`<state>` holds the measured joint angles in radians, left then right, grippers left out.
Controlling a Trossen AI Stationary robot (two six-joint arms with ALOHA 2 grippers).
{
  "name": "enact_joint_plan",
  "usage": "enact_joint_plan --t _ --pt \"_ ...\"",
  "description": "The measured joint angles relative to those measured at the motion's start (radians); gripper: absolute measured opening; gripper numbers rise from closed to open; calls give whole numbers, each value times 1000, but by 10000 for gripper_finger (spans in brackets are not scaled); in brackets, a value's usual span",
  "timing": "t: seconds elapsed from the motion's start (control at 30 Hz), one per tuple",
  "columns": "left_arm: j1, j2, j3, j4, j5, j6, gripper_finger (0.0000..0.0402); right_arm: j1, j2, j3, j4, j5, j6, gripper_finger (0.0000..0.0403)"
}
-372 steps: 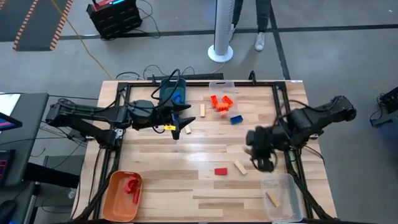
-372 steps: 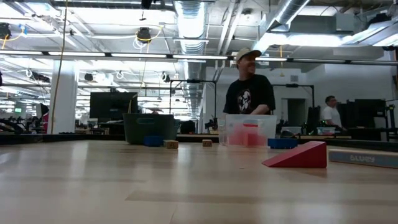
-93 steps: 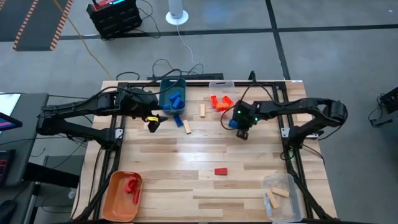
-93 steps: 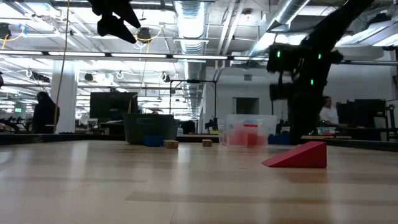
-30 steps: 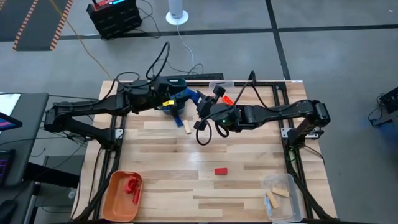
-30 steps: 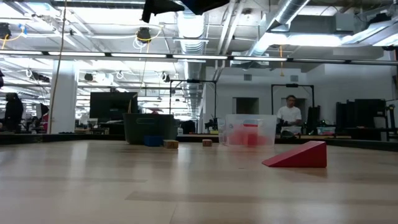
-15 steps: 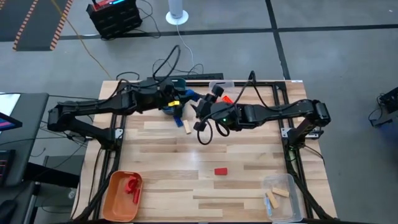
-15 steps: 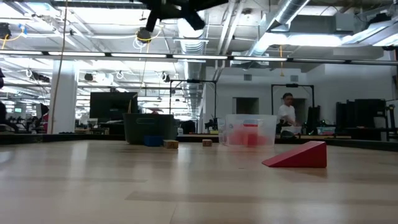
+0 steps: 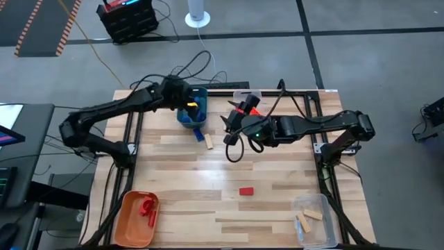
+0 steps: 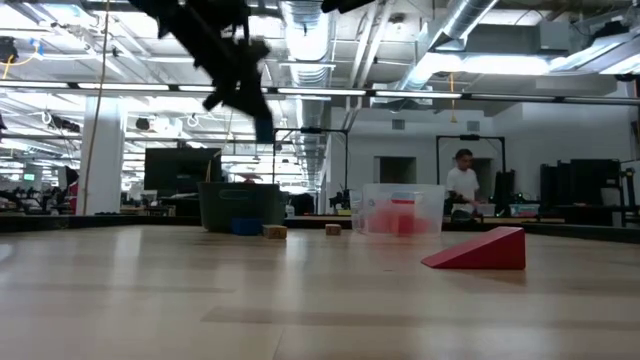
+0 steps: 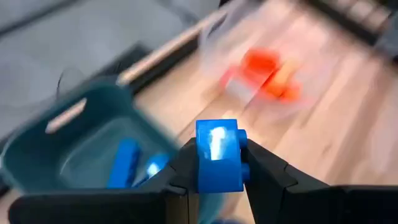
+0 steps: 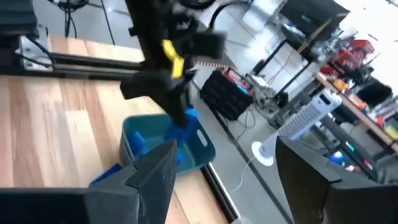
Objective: Sort blocks
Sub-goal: Put the blue game piece into the dark blue bin, then put the brown block into the bottom transparent bin
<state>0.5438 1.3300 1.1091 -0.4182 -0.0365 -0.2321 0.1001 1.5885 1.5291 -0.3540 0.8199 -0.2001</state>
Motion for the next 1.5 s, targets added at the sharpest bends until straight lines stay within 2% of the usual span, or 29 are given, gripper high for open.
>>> enact_joint_plan --t 0.27,0.5,0.8,0.9,1.0,1.13,1.33,1.5 --pt "162 157 -1 -91 50 80 95 13 -9 0 -105 2 205 260" --pt "193 273 1 -150 135 96 103 39 -9 0 -129 -6 253 260" --pt "178 263 46 -161 137 80 203 44 -9 0 -199 -6 287 260" --pt "148 243 86 -199 137 69 224 44 -38 -2 -241 -6 334 260" --pt "70 232 123 -196 127 38 229 41 -108 -1 -273 -5 399 257" --pt "-59 253 170 -116 41 -56 230 22 -182 0 -341 -6 402 252" --pt "-173 386 286 -54 -88 -213 226 20 -226 0 -407 -15 402 244" --pt "-191 529 381 -63 -107 -298 210 55 -213 -1 -447 -39 402 238"
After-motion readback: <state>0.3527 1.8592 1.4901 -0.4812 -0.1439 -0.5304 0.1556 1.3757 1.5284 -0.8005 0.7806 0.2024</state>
